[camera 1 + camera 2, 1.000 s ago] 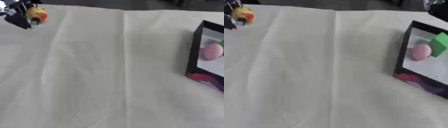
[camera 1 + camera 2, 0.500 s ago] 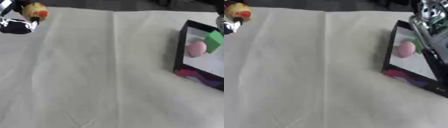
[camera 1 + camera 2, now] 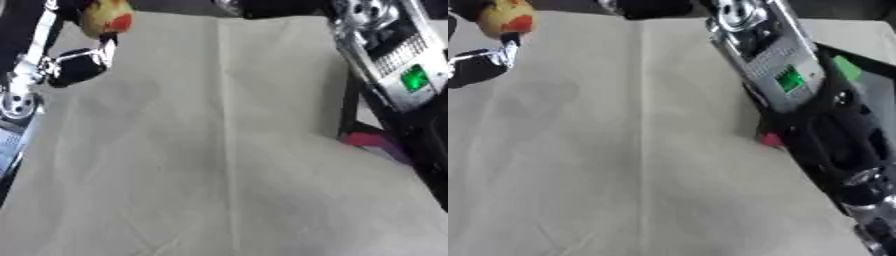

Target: Pick up the objects with one hand, pass them to the other hand, and then place them into the box on the other side of the table.

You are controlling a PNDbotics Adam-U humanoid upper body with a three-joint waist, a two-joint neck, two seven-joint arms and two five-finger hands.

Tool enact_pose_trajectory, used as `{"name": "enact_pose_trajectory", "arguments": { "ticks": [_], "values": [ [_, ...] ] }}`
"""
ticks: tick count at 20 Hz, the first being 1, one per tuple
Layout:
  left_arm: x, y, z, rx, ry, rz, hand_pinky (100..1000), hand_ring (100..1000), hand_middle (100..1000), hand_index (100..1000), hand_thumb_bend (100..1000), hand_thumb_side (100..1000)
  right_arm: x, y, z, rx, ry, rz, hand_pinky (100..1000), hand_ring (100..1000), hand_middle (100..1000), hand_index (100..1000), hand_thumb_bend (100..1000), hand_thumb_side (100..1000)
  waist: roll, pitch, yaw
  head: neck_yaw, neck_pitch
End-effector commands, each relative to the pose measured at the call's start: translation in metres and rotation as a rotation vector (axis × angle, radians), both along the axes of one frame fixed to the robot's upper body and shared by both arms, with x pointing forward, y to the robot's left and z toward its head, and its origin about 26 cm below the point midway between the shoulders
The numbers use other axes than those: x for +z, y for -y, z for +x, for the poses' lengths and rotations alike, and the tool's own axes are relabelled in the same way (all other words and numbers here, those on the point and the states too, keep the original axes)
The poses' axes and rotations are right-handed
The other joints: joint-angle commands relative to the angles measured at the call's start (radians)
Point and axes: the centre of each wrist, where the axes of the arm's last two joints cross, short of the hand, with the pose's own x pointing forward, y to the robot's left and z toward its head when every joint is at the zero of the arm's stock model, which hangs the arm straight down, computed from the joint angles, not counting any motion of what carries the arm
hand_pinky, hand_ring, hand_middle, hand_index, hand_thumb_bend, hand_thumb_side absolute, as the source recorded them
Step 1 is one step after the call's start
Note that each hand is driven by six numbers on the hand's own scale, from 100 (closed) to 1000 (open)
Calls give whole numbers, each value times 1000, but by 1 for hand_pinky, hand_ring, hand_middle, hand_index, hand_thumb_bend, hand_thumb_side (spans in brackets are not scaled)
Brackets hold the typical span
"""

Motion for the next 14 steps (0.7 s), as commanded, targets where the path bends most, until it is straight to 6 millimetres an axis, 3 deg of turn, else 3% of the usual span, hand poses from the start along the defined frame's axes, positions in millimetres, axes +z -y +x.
{"name": "enact_pose_trajectory", "arguments": {
  "ticks": [1,9,14],
  "values": [
    [2,10,-5,-34,69,-38,605,499,490,535,100,100,1,-19,-3,43,3,-51,835,747,763,894,380,278,3,-36,2,-11,2],
    [-13,28,-15,-182,115,-108,600,492,482,536,100,108,-13,-60,-4,134,-45,-101,833,747,761,900,396,249,4,-35,10,-32,10],
    [-18,29,-18,-205,131,-113,594,488,478,536,100,106,-19,-65,2,109,-51,-107,833,751,765,909,445,210,3,-35,17,-34,9]
  ]
}}
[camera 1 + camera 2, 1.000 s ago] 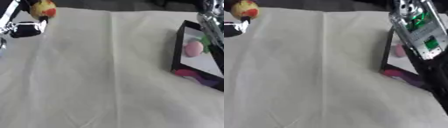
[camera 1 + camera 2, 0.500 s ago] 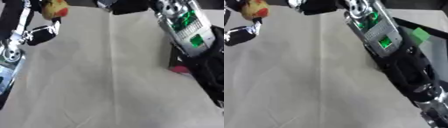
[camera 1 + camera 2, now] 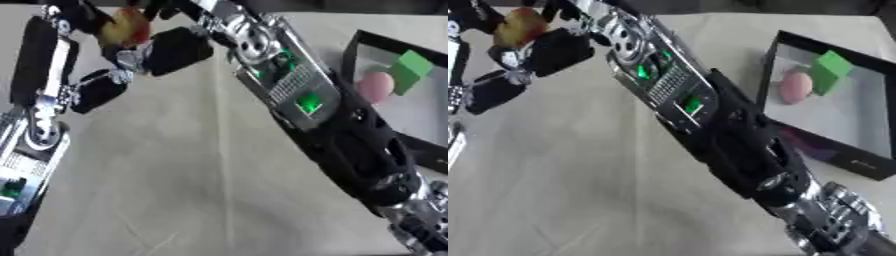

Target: Pick up the objects with one hand, pass them to the other hand, and then place them into the box on the other side of the table.

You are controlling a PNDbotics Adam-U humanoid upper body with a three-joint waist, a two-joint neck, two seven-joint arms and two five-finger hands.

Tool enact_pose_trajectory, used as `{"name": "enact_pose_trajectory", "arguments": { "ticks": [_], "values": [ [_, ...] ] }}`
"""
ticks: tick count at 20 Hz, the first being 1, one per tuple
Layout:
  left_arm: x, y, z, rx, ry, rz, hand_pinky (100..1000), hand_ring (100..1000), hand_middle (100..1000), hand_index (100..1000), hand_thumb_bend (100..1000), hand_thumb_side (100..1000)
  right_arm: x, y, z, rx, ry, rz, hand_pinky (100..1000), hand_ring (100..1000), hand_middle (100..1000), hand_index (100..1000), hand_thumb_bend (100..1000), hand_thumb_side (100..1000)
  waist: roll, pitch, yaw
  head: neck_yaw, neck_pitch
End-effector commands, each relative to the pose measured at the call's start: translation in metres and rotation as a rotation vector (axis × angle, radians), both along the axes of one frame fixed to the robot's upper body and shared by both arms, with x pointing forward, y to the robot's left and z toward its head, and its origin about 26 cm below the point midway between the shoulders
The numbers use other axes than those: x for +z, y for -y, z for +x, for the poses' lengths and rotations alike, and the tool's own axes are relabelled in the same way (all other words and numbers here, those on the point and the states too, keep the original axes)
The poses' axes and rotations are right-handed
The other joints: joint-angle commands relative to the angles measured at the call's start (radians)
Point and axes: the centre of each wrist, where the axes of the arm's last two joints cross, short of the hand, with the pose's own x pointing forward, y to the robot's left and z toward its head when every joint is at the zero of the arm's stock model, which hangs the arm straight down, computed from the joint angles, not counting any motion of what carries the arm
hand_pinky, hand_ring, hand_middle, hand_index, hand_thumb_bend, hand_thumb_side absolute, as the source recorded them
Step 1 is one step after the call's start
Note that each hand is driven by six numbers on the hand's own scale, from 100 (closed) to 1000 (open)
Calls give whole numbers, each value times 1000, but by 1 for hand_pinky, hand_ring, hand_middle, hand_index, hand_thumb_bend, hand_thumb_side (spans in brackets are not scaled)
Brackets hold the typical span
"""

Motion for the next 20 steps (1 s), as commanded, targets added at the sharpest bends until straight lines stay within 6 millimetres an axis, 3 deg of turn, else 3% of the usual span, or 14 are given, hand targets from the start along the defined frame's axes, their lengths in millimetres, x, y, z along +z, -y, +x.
{"name": "enact_pose_trajectory", "arguments": {
  "ticks": [1,11,16,19,20],
  "values": [
    [8,3,-5,-28,39,-18,594,488,478,536,100,105,6,-2,-1,-10,34,3,833,751,765,909,455,200,4,-35,2,-1,0],
    [6,2,-9,-42,84,-26,591,487,477,533,100,100,-1,-4,2,-35,8,12,828,734,716,866,398,141,7,-35,5,-15,-3],
    [7,5,-10,-54,111,-24,592,489,478,534,100,100,-5,-8,4,-52,-16,2,812,691,610,820,339,100,7,-33,7,-20,1],
    [8,6,-11,-65,128,-23,593,489,478,536,100,100,-7,-9,6,-57,-38,2,805,656,522,769,214,100,7,-33,8,-22,4],
    [8,7,-11,-68,129,-22,593,489,478,537,100,100,-7,-10,6,-59,-45,12,801,634,477,731,135,100,7,-33,8,-22,5]
  ]
}}
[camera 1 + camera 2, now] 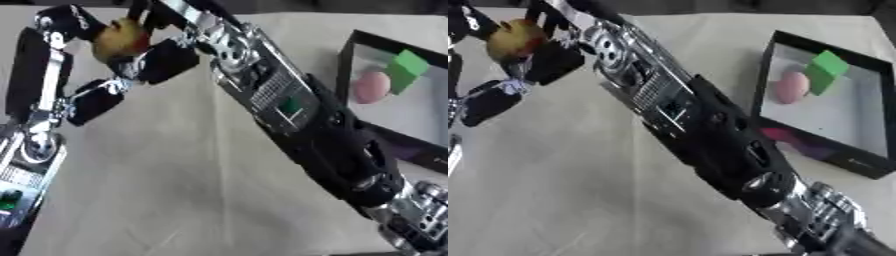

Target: Pick up the objects with one hand, pass them to the other hand, and then place them into the box on the other side of the table.

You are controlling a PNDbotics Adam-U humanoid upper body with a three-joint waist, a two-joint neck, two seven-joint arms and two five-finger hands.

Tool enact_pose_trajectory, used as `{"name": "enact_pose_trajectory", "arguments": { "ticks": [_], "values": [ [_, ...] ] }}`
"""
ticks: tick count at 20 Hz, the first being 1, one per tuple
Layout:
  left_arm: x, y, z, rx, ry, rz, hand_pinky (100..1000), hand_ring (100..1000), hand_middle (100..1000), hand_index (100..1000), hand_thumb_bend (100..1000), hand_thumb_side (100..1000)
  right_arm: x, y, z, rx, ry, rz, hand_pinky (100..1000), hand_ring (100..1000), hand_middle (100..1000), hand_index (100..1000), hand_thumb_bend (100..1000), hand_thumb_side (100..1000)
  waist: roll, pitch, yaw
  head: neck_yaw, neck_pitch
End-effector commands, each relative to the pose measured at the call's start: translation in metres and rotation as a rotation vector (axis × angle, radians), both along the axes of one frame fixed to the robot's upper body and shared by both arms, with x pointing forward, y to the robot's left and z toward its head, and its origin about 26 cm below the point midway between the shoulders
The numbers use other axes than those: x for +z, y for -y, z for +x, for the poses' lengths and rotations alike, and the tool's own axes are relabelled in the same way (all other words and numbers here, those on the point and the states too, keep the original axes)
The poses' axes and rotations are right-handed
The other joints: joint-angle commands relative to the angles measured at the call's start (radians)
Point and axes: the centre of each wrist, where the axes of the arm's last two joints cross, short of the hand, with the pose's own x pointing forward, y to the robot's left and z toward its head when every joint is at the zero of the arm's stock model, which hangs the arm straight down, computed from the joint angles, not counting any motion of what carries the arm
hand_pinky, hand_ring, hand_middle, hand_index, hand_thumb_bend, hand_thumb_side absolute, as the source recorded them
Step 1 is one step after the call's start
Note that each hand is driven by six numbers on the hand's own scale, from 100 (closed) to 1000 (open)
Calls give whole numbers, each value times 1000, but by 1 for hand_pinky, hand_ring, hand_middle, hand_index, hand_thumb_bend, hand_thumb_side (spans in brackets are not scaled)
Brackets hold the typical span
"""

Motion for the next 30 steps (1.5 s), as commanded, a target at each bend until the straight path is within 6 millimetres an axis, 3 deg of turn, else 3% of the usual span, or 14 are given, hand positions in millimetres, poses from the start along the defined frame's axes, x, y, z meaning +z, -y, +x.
{"name": "enact_pose_trajectory", "arguments": {
  "ticks": [1,6,8,10,12,14,16,18,20,21,22,30],
  "values": [
    [14,6,-7,-39,61,-9,593,489,478,538,100,100,3,-3,0,-6,-12,27,798,607,417,679,100,100,5,-31,2,-4,5],
    [12,7,-6,-43,55,4,591,494,485,578,100,100,1,-4,1,-20,-30,118,782,520,241,508,100,100,5,-30,2,-5,8],
    [12,7,-6,-40,55,0,593,499,490,604,100,100,0,-5,1,-16,-42,132,771,490,209,478,100,100,5,-30,2,-6,9],
    [13,7,-6,-33,58,-10,608,516,509,636,100,100,-1,-5,2,-1,-65,139,749,448,162,432,170,100,6,-30,2,-7,9],
    [12,7,-6,-29,59,-10,641,554,547,696,229,100,-1,-5,1,10,-78,143,744,433,145,414,208,100,6,-30,2,-8,9],
    [11,6,-5,-21,52,-1,672,599,593,810,327,100,1,-3,-1,15,-77,148,740,419,131,403,226,100,7,-30,2,-10,10],
    [9,4,-4,-1,43,12,726,677,673,923,514,100,2,-1,-2,15,-70,150,735,407,123,398,239,100,7,-31,2,-11,10],
    [7,2,-2,47,22,18,738,699,704,984,626,100,4,2,-3,10,-67,152,733,403,121,398,241,100,7,-32,1,-10,10],
    [6,2,-1,88,8,16,738,699,705,989,636,100,5,5,-4,5,-65,156,733,403,121,398,242,100,7,-32,0,-9,10],
    [5,1,-1,103,3,14,733,703,716,1000,717,152,5,7,-4,0,-63,158,731,400,119,397,245,100,7,-33,-1,-9,10],
    [3,-3,2,145,-20,0,730,698,711,1000,736,180,7,19,-5,-12,-51,160,730,399,120,398,245,100,7,-33,-3,-7,11],
    [-3,-19,1,234,-86,-7,722,684,697,1000,750,267,19,72,-11,-116,-62,240,722,386,114,395,248,100,15,-37,-11,-24,17]
  ]
}}
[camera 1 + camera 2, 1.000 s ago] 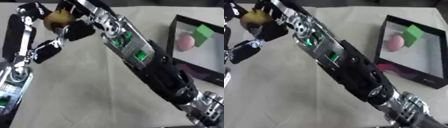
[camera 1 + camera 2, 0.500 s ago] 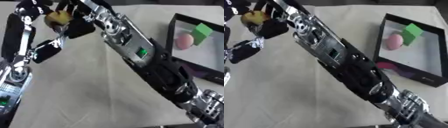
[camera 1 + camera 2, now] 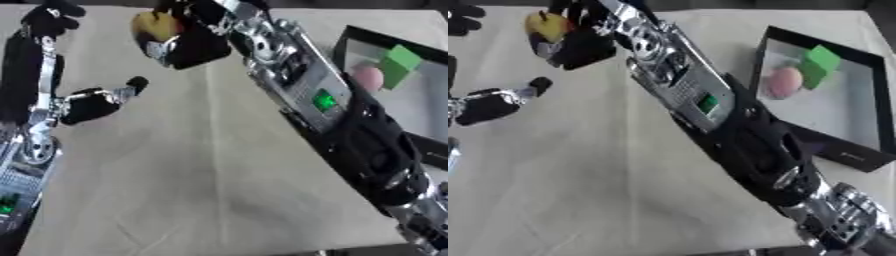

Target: Pick up the objects with one hand, pass them to the other hand, and then place them into the box on the other side of the table.

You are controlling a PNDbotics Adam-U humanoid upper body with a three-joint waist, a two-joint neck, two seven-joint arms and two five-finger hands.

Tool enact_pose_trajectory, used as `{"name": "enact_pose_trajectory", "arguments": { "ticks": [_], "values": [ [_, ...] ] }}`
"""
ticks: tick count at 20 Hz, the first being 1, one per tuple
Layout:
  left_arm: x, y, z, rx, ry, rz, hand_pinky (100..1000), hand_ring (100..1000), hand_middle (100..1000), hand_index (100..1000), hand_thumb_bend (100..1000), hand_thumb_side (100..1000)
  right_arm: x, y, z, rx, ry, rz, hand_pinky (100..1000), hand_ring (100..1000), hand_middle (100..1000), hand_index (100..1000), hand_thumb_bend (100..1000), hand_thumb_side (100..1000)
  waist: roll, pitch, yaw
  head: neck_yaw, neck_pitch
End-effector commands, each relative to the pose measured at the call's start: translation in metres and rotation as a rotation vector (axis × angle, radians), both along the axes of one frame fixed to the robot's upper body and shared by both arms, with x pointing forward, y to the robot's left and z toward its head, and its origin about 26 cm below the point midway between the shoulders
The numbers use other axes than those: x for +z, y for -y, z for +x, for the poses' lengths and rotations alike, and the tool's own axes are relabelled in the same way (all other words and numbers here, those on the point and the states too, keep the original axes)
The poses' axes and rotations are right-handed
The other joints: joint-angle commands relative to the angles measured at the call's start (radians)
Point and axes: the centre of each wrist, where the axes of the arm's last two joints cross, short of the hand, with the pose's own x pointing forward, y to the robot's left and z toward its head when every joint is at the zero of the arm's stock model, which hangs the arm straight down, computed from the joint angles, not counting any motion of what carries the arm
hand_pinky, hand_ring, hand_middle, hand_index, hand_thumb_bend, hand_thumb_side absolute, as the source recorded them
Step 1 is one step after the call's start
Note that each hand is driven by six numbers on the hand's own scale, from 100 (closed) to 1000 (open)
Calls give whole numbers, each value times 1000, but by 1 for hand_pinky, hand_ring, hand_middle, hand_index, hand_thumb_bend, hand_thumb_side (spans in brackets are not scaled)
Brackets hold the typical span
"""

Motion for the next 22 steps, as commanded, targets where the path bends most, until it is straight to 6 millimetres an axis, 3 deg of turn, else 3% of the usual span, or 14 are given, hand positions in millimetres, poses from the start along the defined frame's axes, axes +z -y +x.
{"name": "enact_pose_trajectory", "arguments": {
  "ticks": [1,7,8,14,22],
  "values": [
    [9,-11,-2,15,20,1,724,685,697,1000,753,269,13,23,-3,-48,21,50,720,384,113,394,247,100,8,-34,-2,-8,7],
    [7,-25,-7,6,5,30,724,681,692,996,755,273,16,62,4,-181,30,155,720,381,112,394,243,100,18,-33,-10,-21,7],
    [6,-29,-8,12,3,30,712,670,682,972,701,270,16,72,5,-218,38,167,720,382,114,396,240,100,21,-33,-11,-31,8],
    [12,-68,-22,72,10,-61,691,643,653,886,497,349,8,140,8,-491,65,169,721,387,121,404,251,100,31,-27,-17,-123,-8],
    [35,-113,-46,185,109,-174,704,649,659,873,467,339,-10,210,3,-765,52,150,724,396,127,409,276,100,50,-24,-22,-241,-50]
  ]
}}
